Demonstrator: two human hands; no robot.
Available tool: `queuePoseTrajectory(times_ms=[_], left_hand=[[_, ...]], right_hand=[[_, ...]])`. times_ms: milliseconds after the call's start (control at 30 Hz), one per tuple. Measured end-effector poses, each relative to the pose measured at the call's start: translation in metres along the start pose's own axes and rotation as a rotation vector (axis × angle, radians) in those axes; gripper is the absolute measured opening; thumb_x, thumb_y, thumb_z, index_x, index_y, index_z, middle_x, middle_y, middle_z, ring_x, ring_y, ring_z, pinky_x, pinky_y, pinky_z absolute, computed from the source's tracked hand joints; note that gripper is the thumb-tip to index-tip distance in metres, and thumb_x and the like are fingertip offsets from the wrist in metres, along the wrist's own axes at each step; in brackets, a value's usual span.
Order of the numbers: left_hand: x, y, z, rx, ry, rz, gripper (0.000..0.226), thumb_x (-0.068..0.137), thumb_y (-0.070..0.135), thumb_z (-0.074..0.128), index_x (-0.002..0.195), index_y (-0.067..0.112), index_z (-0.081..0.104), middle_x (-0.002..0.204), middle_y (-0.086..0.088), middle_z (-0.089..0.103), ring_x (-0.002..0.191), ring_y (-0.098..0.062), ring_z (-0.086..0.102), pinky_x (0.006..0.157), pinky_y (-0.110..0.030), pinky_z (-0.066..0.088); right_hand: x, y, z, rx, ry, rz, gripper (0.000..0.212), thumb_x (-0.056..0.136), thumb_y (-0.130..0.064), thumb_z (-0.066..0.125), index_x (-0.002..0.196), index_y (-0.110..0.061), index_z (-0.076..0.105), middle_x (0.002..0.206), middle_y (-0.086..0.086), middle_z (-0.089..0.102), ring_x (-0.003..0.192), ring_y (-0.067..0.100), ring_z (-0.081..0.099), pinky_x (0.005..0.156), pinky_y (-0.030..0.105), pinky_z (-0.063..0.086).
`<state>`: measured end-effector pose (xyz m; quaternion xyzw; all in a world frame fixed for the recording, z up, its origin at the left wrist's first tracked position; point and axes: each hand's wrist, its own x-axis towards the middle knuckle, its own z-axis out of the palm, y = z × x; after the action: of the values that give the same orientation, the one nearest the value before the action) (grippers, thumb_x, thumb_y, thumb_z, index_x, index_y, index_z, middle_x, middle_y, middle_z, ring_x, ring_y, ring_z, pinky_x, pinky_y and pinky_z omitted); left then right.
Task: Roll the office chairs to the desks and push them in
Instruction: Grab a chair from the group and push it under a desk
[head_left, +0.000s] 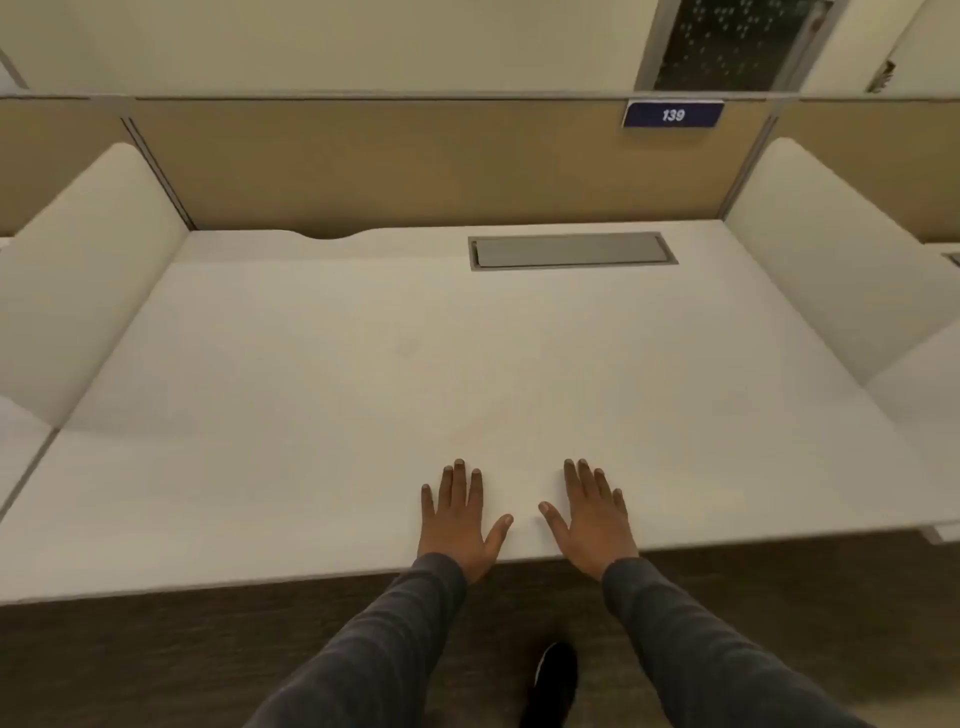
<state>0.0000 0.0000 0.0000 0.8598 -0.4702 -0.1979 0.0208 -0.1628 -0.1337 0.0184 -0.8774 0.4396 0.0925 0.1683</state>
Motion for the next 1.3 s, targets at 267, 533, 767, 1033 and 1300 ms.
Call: queuePoseTrajectory(times_ms=[267,533,767,1033,1300], left_hand=[[-0.075,-0.047,0.026,0.143,0.026,0.192,0.088,0.089,0.073,0.002,0.156,0.019,-0.014,0.16,-0.013,-0.03,0.146,-0.031,-0.028,0.119,-0.055,-0.012],[-0.159,-0.058,0.045,0.141,0.048,0.272,0.089,0.088,0.071,0.004,0.158,0.017,-0.006,0.161,-0.015,-0.023,0.148,-0.03,-0.023,0.12,-0.053,-0.01],[-0.249,-0.049,0.072,0.165,0.052,0.317,0.085,0.093,0.069,0.014,0.158,0.017,-0.001,0.163,-0.015,-0.017,0.15,-0.03,-0.018,0.119,-0.052,-0.011],[-0.401,-0.05,0.136,0.208,0.0,0.382,0.089,0.092,0.071,0.013,0.159,0.014,0.005,0.166,-0.016,-0.006,0.152,-0.031,-0.009,0.121,-0.053,-0.005],[-0.526,-0.077,0.176,0.232,-0.04,0.432,0.094,0.087,0.075,0.001,0.159,0.015,0.004,0.166,-0.015,-0.005,0.152,-0.03,-0.008,0.121,-0.053,-0.005]], right_hand=[[-0.102,-0.047,0.046,0.058,0.109,0.064,0.08,0.098,-0.065,0.028,0.159,-0.023,-0.001,0.168,0.005,-0.001,0.154,0.027,-0.002,0.122,0.049,0.003],[-0.204,-0.059,0.086,0.097,0.116,0.126,0.078,0.098,-0.063,0.029,0.159,-0.022,0.001,0.168,0.006,0.004,0.154,0.025,0.001,0.123,0.05,0.006],[-0.298,-0.058,0.122,0.111,0.179,0.141,0.079,0.097,-0.064,0.03,0.159,-0.022,0.006,0.167,0.006,0.008,0.153,0.025,0.005,0.122,0.05,0.007],[-0.459,-0.065,0.197,0.135,0.132,0.209,0.081,0.094,-0.067,0.026,0.159,-0.021,0.007,0.167,0.007,0.012,0.153,0.029,0.009,0.121,0.053,0.012],[-0.589,-0.099,0.25,0.131,0.074,0.258,0.081,0.096,-0.066,0.026,0.159,-0.022,0.001,0.167,0.008,0.005,0.153,0.03,0.005,0.122,0.053,0.009]])
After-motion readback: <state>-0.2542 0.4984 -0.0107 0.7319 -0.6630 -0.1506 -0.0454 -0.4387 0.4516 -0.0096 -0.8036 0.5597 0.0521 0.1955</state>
